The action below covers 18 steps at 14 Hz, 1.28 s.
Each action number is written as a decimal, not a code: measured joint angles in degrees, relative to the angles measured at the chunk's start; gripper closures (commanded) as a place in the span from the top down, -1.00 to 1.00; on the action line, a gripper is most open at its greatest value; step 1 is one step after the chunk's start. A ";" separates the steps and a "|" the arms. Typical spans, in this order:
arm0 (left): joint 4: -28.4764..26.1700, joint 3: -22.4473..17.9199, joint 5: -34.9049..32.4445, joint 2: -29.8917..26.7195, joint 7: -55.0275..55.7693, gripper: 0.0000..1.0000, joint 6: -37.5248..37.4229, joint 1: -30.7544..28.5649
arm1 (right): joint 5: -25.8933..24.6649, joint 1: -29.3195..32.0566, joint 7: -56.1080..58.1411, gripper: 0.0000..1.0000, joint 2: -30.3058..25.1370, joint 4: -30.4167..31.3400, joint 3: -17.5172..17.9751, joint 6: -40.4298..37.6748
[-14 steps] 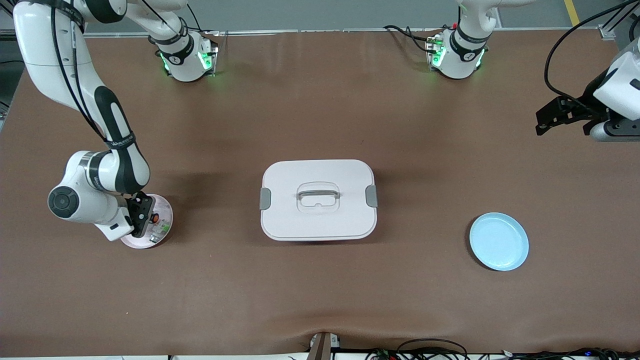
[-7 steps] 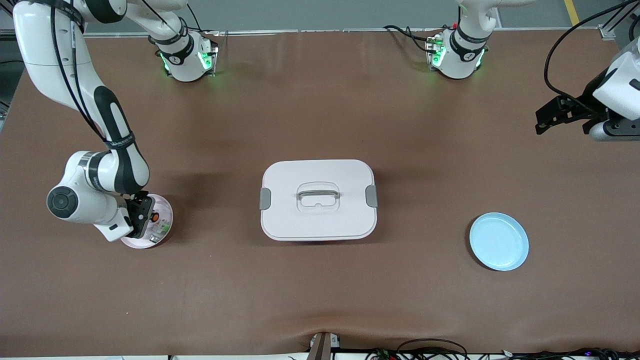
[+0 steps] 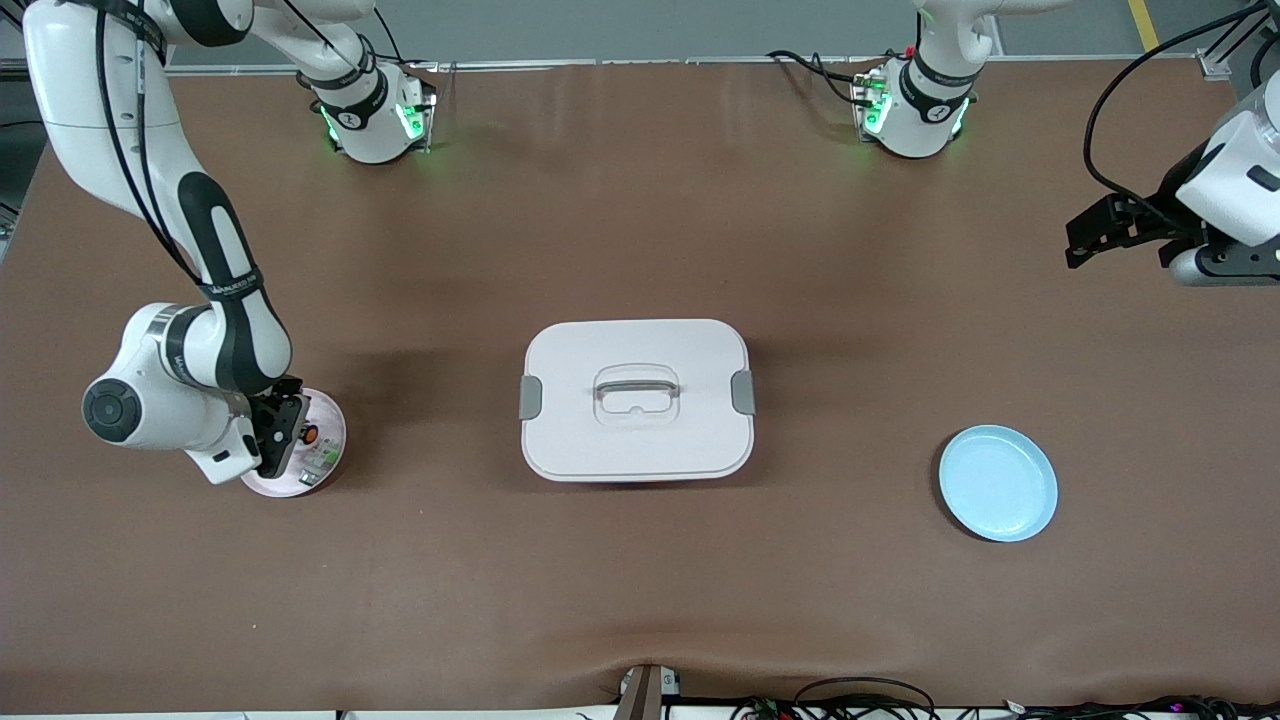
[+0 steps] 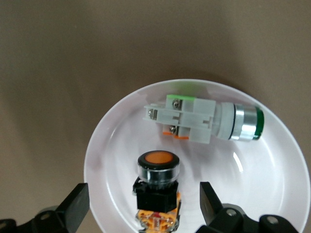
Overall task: Transfer orange switch to right arm and place
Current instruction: 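Lower the orange switch onto the pink plate beside the green switch, then open the right gripper to release the switch on the plate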
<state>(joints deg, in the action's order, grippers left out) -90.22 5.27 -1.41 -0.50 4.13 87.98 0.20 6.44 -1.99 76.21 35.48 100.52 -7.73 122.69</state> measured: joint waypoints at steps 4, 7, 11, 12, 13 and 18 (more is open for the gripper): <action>0.06 0.05 0.00 -1.32 0.00 1.00 0.00 0.01 | 1.11 0.82 -11.60 1.00 -0.08 -2.98 0.00 -5.04; 0.06 0.06 0.00 -1.91 0.00 1.00 -0.20 0.00 | 2.23 1.02 -24.00 1.00 -0.09 -4.17 0.00 -5.22; 0.24 0.51 0.00 -2.01 0.00 1.00 -1.11 0.03 | 4.11 1.07 -41.60 1.00 -0.08 -4.79 0.01 -2.87; 0.36 0.93 0.00 -2.09 0.00 1.00 -1.43 0.04 | 4.31 1.08 -47.00 1.00 -0.07 -4.79 0.02 -1.54; 0.44 1.31 0.00 -2.17 0.02 1.00 -1.63 0.05 | 4.46 1.08 -52.32 1.00 -0.07 -4.79 0.03 -0.12; 0.47 1.56 0.00 -2.22 0.04 1.00 -3.10 -0.03 | 4.46 1.05 -64.17 1.00 -0.09 -5.59 0.14 2.98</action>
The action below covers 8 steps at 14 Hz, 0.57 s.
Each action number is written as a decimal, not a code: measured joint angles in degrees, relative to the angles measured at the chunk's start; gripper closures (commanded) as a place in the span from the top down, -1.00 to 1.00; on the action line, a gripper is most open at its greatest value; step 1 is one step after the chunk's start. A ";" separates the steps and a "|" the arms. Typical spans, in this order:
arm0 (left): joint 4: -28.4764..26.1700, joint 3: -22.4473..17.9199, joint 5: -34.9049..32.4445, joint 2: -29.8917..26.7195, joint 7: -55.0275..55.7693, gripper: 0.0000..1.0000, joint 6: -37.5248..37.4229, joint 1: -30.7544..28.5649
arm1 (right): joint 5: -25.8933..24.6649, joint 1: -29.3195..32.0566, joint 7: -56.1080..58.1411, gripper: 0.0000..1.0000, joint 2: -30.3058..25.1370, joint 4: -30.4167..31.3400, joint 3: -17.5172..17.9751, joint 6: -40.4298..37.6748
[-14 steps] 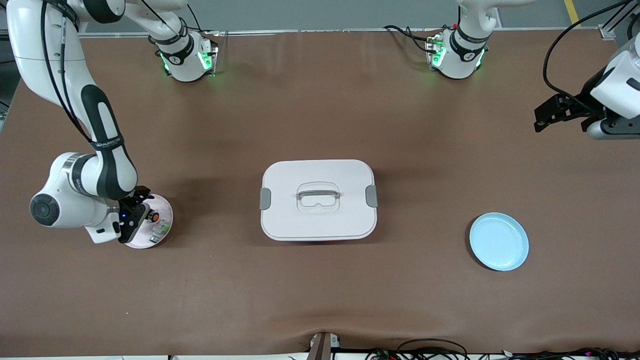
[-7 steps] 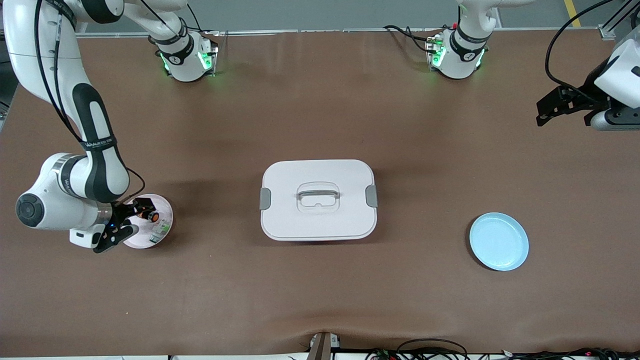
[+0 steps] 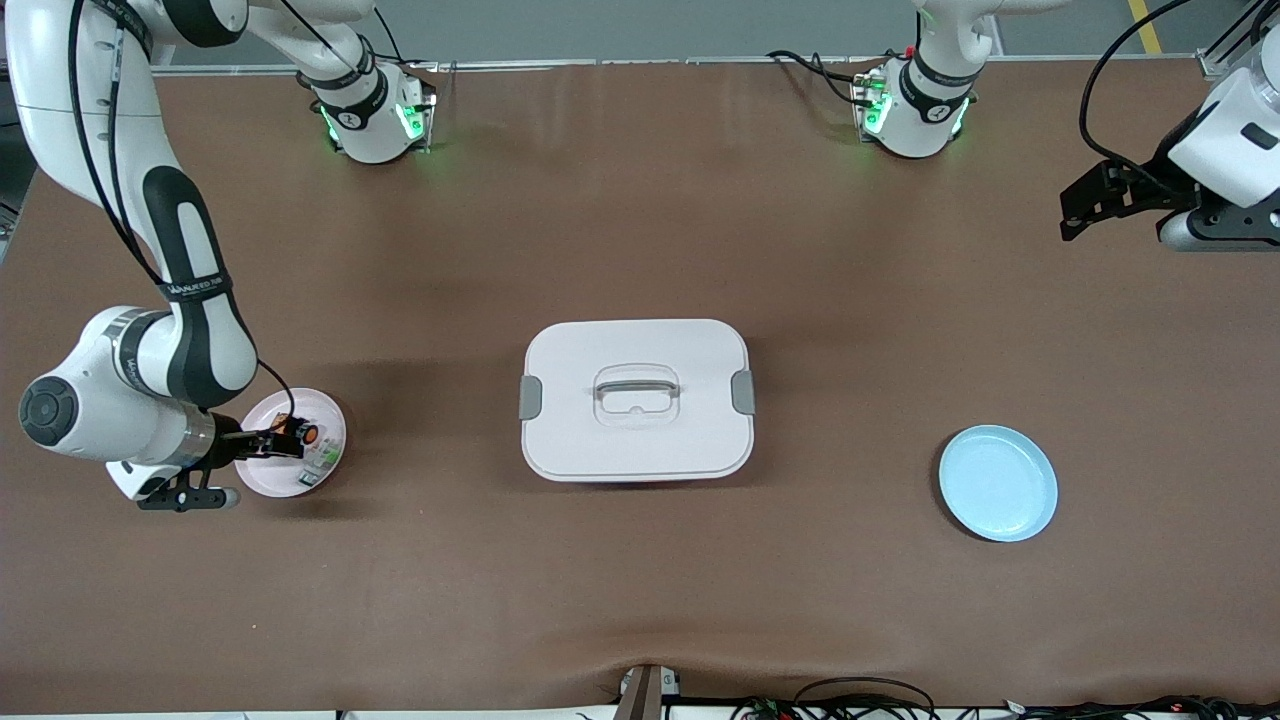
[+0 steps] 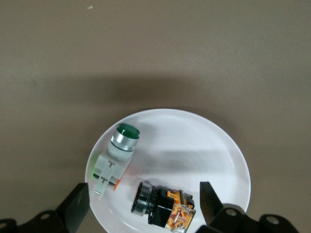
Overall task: Transfer orange switch to right arm and place
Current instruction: 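Open the right gripper to release the switch on the plate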
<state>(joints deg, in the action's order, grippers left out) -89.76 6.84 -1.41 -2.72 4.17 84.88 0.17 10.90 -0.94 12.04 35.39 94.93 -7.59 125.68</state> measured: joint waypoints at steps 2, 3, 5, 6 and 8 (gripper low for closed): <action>0.00 0.00 0.00 0.00 0.00 1.00 -0.13 -0.03 | -0.21 -0.14 -0.22 1.00 -0.43 -0.67 0.14 0.00; 0.00 0.00 0.00 0.00 -0.03 1.00 -0.17 -0.07 | -0.90 -0.21 -0.23 1.00 -0.96 -1.02 0.19 -0.17; 0.00 -0.01 0.00 0.00 -0.03 1.00 -0.18 -0.13 | -2.41 -0.22 -0.36 1.00 -2.79 -1.42 0.27 -3.18; 0.01 -0.03 0.00 0.00 -0.02 1.00 -0.19 -0.16 | -2.75 -0.25 -0.47 1.00 -3.97 -1.48 0.29 -5.62; 0.03 -0.14 0.00 0.00 -0.02 1.00 -0.20 -0.22 | -3.40 -0.47 -1.64 1.00 -6.67 -1.53 0.35 -10.15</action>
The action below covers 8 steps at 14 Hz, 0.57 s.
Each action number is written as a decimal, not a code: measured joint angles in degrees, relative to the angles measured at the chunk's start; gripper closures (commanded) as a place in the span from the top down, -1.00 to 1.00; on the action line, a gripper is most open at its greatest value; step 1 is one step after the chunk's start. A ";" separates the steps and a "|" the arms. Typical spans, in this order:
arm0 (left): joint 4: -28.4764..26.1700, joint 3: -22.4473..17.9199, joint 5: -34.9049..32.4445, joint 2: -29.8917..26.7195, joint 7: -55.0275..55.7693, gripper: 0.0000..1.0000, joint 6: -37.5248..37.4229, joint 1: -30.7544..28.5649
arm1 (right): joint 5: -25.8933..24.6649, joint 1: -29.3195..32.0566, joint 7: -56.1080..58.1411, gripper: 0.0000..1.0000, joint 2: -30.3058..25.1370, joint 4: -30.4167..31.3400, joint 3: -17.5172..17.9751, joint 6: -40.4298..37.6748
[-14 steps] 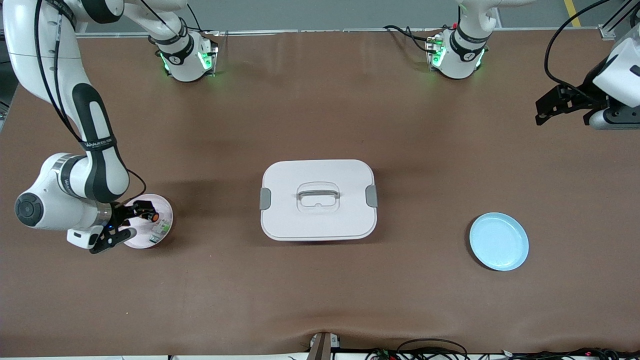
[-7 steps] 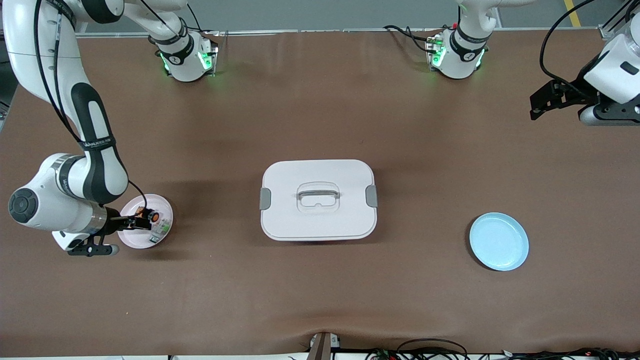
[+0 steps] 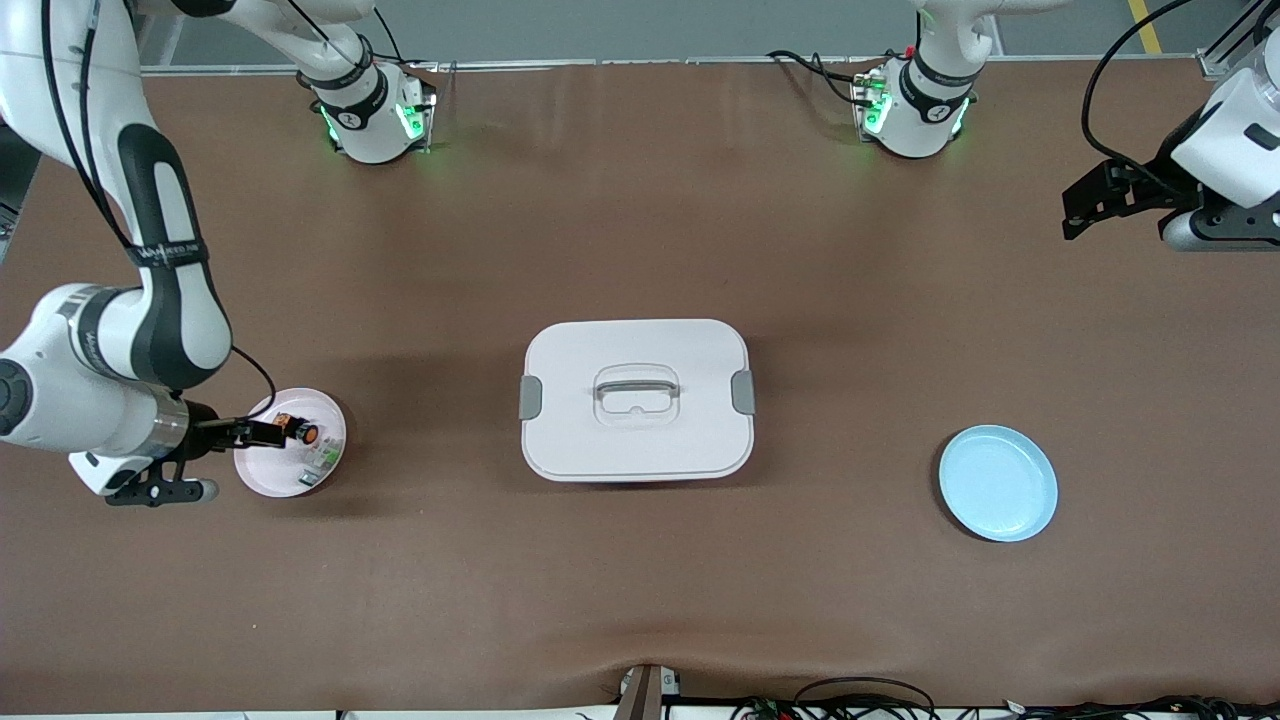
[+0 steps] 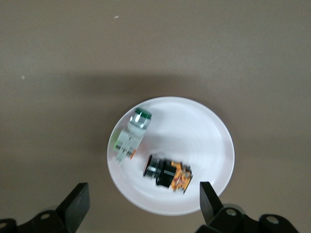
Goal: Transfer orange switch to right arm and place
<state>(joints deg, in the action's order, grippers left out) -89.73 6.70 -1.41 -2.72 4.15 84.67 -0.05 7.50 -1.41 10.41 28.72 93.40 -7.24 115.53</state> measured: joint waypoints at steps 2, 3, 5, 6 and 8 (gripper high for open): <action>0.03 -0.08 0.00 0.00 0.01 1.00 -0.03 -0.02 | -1.79 -0.24 -2.20 1.00 -2.60 0.00 0.12 -4.43; 0.05 -0.08 0.00 0.00 0.03 1.00 -0.04 -0.03 | -2.39 -0.44 -3.63 1.00 -3.71 0.00 0.19 -6.43; 0.15 -0.10 0.00 0.00 0.07 1.00 -0.07 -0.05 | -3.18 -1.18 -5.78 1.00 -6.04 0.02 0.26 -10.76; 0.31 -0.11 0.00 -0.01 0.11 1.00 -0.07 -0.06 | -3.45 -1.49 -6.28 1.00 -7.30 0.02 0.26 -12.43; 0.73 -0.13 0.00 -0.02 0.18 1.00 -0.08 -0.09 | -4.23 -1.68 -6.58 1.00 -10.19 0.03 0.26 -15.58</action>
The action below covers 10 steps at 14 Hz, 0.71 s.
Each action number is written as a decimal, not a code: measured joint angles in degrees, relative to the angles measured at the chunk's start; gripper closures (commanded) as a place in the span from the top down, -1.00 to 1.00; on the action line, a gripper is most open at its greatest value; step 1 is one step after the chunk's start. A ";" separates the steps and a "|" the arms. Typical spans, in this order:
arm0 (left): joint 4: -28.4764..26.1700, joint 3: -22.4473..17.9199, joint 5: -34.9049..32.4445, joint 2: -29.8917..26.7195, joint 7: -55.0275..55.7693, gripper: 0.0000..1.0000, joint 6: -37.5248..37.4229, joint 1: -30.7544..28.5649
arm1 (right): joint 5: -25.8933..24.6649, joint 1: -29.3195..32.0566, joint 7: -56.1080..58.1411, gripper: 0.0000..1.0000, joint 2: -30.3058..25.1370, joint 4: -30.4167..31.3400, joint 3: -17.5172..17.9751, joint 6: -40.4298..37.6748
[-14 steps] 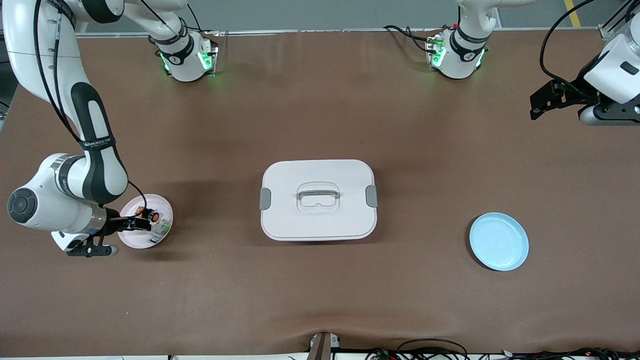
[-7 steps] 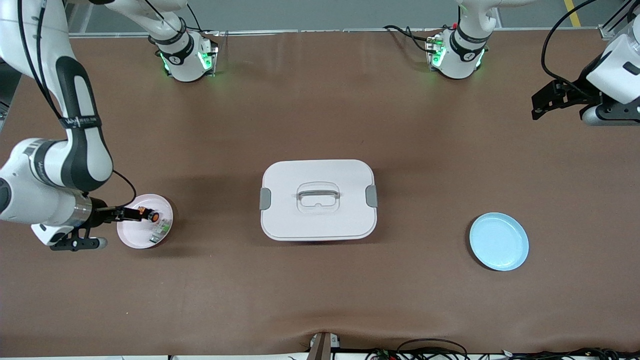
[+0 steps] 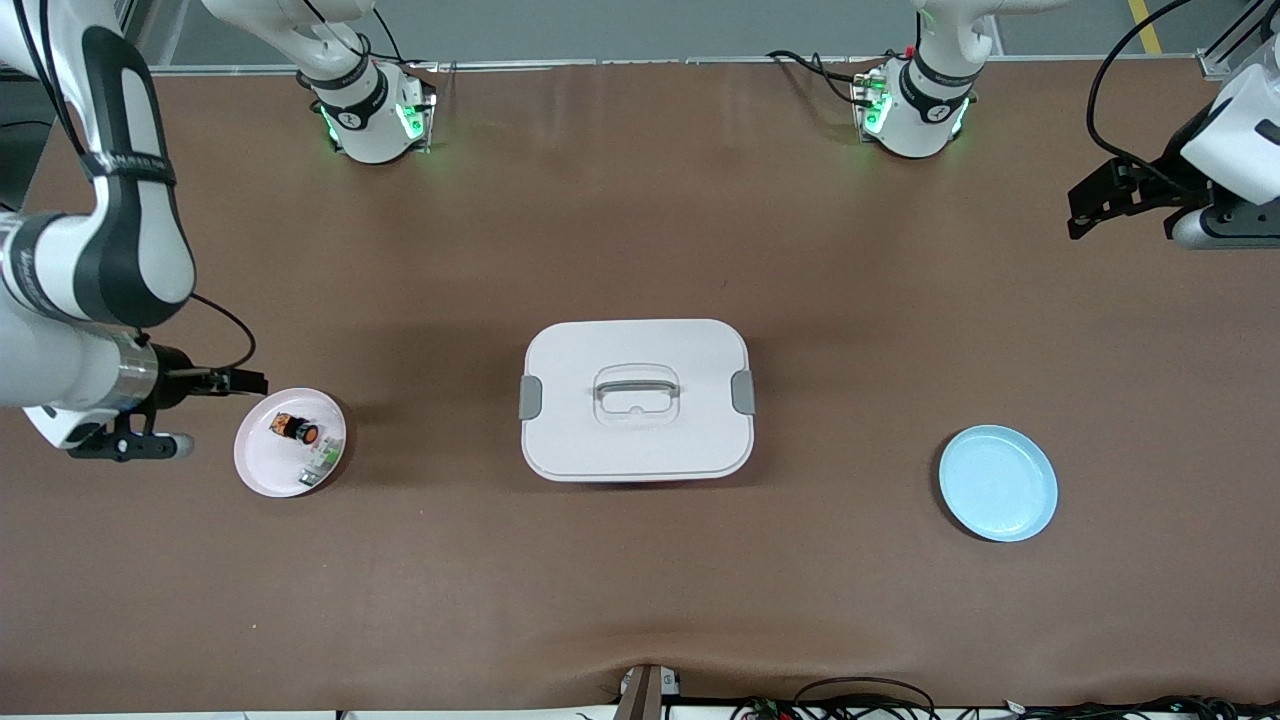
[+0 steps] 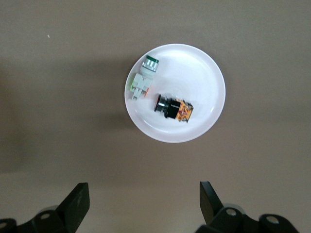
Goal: Transfer orange switch to right arm and place
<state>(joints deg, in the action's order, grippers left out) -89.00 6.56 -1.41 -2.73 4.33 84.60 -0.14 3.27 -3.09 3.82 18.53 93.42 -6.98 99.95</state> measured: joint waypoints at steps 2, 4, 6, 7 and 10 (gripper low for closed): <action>0.16 -0.03 0.00 0.00 0.23 1.00 -0.03 -0.02 | -0.49 0.00 -0.05 1.00 -3.27 0.16 -0.02 -3.33; 0.20 -0.04 0.00 0.00 0.58 1.00 -0.05 -0.03 | -1.44 0.02 -0.09 1.00 -6.97 1.66 -0.04 -4.72; 0.24 -0.05 0.00 0.00 0.66 1.00 -0.06 -0.04 | -2.13 0.03 -0.11 1.00 -10.78 4.19 -0.06 -4.77; 0.26 -0.06 0.00 0.00 0.69 1.00 -0.06 -0.05 | -2.36 0.03 -0.11 1.00 -12.48 5.24 -0.06 -4.76; 0.29 -0.06 0.00 0.00 0.72 1.00 -0.06 -0.05 | -3.08 0.06 -0.11 1.00 -17.29 8.31 -0.07 -4.24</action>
<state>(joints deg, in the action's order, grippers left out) -88.71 6.50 -1.41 -2.74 5.05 84.54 -0.19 0.19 -3.03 3.71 1.24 101.73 -7.05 95.71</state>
